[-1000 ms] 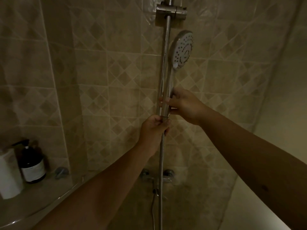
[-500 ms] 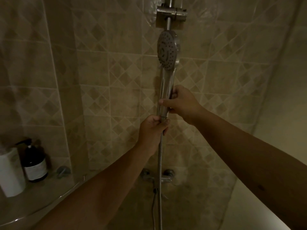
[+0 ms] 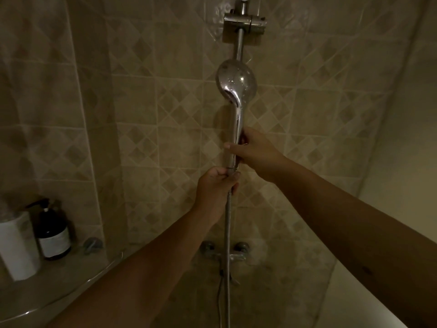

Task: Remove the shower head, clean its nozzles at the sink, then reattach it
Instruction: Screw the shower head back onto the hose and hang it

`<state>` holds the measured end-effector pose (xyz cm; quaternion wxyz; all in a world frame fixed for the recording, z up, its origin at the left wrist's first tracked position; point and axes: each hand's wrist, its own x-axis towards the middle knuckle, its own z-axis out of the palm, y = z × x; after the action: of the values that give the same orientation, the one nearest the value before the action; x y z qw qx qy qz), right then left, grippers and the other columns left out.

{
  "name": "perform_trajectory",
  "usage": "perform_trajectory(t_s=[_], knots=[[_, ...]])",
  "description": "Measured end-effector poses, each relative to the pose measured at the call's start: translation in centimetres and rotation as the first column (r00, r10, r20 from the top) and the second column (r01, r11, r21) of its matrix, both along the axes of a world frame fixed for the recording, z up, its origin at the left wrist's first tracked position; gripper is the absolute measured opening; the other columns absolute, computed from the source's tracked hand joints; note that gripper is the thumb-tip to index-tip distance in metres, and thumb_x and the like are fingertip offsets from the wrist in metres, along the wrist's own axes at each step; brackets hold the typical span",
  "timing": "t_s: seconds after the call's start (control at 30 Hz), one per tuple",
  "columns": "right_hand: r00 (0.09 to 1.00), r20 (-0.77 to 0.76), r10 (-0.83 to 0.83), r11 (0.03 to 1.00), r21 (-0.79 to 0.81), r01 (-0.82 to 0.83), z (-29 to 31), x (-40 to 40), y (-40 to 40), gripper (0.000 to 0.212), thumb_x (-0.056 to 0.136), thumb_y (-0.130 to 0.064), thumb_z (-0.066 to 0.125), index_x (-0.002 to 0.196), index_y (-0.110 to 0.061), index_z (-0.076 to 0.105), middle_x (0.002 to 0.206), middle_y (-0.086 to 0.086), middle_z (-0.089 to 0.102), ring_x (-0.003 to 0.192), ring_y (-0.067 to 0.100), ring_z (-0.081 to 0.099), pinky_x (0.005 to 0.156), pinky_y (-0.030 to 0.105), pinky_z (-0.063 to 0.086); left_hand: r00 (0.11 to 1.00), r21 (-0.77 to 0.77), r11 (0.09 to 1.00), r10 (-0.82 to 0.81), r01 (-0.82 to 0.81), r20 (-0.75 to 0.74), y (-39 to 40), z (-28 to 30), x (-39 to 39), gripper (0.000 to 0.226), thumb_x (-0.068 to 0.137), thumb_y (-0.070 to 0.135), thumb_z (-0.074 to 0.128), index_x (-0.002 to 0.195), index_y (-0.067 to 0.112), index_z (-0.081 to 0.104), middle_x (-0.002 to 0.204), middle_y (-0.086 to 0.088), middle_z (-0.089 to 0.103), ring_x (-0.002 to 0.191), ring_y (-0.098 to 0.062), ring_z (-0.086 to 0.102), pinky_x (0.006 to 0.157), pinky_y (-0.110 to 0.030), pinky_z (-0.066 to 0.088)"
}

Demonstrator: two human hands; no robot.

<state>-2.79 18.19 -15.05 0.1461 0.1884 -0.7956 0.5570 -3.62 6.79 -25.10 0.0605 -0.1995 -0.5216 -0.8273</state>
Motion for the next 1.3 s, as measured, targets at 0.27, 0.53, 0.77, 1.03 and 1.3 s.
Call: perform_trajectory(t_s=[0.27, 0.53, 0.77, 1.03, 1.3], knots=[[0.999, -0.012, -0.046, 0.999, 0.030, 0.046, -0.2, -0.1, 0.8, 0.043, 0.075, -0.018, 0.082, 0.106, -0.006, 0.056, 0.097, 0.017, 0.066, 0.084, 0.024, 0.069, 0.070, 0.035, 0.060, 0.999, -0.034, 0.999, -0.024, 0.023, -0.024, -0.3, -0.5, -0.1, 0.010, 0.087, 0.003, 0.066, 0.093, -0.001, 0.059, 0.063, -0.007, 0.061, 0.054, -0.016, 0.054, 0.052, -0.027, 0.045], [0.954, 0.180, 0.239, 0.971, -0.035, -0.237, 0.1, 0.2, 1.5, 0.053, 0.086, -0.009, 0.070, 0.133, -0.008, 0.045, 0.116, 0.004, 0.062, 0.114, 0.021, 0.061, 0.091, 0.042, 0.054, 0.995, -0.076, 0.993, -0.094, 0.092, -0.030, -0.6, -0.5, -0.5, 0.009, 0.087, 0.001, 0.065, 0.081, 0.007, 0.061, 0.063, -0.006, 0.061, 0.055, -0.018, 0.053, 0.053, -0.028, 0.044], [0.996, 0.051, -0.068, 0.991, 0.116, 0.061, -0.1, 0.5, 0.5, 0.050, 0.078, -0.025, 0.080, 0.119, -0.011, 0.056, 0.116, 0.013, 0.066, 0.101, 0.024, 0.069, 0.084, 0.047, 0.060, 0.996, -0.083, 0.994, -0.081, 0.078, -0.043, -0.4, -1.3, -1.0, 0.006, 0.086, 0.007, 0.066, 0.086, 0.005, 0.061, 0.065, -0.007, 0.062, 0.056, -0.016, 0.054, 0.053, -0.028, 0.045], [0.998, 0.047, -0.040, 0.989, 0.141, 0.033, 0.2, 0.5, 0.7, 0.045, 0.075, -0.019, 0.082, 0.112, -0.009, 0.058, 0.110, 0.012, 0.066, 0.097, 0.024, 0.070, 0.075, 0.039, 0.061, 0.995, -0.071, 0.993, -0.096, 0.094, -0.022, -0.7, -1.4, -1.7, 0.016, 0.081, 0.013, 0.070, 0.089, 0.004, 0.059, 0.071, -0.014, 0.061, 0.056, -0.021, 0.052, 0.055, -0.033, 0.044], [0.974, 0.185, 0.130, 0.986, 0.077, -0.146, -0.1, -0.3, 1.3, 0.035, 0.091, -0.010, 0.064, 0.124, -0.003, 0.052, 0.113, 0.010, 0.065, 0.107, 0.023, 0.066, 0.088, 0.039, 0.057, 0.982, 0.014, 0.982, -0.187, 0.187, -0.003, -0.2, -1.6, -1.7, 0.005, 0.090, 0.003, 0.061, 0.085, 0.005, 0.061, 0.068, -0.007, 0.062, 0.057, -0.016, 0.054, 0.052, -0.027, 0.045]])
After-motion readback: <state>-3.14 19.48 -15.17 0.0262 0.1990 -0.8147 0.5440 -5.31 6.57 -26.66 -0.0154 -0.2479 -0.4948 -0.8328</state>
